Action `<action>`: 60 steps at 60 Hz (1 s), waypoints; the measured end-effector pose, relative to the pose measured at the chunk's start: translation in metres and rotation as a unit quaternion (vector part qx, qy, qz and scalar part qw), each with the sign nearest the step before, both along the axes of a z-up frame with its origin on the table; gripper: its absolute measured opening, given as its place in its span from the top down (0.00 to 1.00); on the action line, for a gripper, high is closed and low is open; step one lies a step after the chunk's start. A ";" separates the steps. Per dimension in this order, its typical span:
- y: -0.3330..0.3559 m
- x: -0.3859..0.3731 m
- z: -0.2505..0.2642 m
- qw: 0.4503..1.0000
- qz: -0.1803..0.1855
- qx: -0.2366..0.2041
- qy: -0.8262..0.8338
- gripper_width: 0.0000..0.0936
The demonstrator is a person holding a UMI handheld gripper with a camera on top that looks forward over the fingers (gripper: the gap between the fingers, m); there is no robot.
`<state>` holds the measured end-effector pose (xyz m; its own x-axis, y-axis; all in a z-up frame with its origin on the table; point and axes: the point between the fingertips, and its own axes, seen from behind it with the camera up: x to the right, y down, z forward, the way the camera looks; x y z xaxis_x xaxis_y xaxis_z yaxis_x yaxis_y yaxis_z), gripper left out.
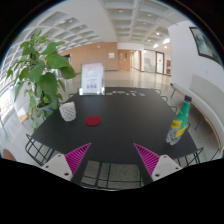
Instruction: Pour water
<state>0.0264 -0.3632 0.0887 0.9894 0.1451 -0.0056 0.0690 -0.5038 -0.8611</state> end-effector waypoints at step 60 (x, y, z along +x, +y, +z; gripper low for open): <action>0.150 0.269 -0.002 0.960 -0.237 0.111 -0.096 0.44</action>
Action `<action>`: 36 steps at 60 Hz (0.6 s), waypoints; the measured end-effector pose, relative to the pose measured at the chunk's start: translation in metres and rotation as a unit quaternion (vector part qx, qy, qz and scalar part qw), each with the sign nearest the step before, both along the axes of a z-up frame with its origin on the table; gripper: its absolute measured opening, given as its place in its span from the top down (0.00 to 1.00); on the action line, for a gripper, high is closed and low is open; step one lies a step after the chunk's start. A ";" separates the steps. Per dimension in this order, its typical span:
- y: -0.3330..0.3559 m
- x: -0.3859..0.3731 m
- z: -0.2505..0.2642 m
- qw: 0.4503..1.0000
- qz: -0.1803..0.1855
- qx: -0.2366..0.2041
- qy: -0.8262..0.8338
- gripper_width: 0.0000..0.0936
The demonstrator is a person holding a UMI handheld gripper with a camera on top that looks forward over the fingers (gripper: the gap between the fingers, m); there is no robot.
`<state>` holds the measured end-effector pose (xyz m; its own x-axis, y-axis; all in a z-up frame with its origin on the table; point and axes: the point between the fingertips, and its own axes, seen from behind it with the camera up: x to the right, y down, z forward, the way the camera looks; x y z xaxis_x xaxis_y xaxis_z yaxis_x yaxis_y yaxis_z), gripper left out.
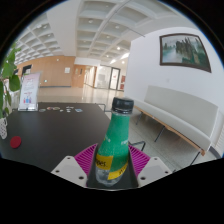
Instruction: Pour water
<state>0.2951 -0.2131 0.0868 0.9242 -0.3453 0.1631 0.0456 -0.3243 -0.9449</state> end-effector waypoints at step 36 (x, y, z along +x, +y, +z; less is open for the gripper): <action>0.074 -0.096 0.262 0.898 -0.022 0.085 -0.432 0.59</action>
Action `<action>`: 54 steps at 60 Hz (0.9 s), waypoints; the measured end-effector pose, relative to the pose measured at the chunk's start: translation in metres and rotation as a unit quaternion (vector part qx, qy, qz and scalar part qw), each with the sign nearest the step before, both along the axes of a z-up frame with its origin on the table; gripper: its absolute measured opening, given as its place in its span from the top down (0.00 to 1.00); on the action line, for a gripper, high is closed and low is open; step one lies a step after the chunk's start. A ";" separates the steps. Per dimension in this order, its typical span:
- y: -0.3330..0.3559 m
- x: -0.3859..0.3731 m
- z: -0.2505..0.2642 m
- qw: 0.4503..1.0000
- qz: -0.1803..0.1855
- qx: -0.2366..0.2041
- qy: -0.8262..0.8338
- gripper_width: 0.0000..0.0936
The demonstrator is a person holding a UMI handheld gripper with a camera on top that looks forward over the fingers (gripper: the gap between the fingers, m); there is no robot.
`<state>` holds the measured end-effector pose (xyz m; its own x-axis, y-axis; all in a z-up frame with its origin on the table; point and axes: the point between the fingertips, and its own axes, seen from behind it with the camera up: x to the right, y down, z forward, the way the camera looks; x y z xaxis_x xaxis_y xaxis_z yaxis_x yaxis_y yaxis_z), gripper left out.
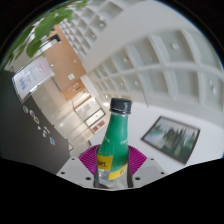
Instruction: Pour water
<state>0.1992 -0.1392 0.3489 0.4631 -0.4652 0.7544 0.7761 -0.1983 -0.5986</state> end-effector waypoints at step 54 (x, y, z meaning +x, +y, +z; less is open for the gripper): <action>0.064 -0.458 -0.075 0.763 0.235 -0.008 -0.602 0.59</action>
<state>-0.2583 -0.0749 0.2739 -0.4580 -0.4471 0.7683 0.7494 0.2706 0.6042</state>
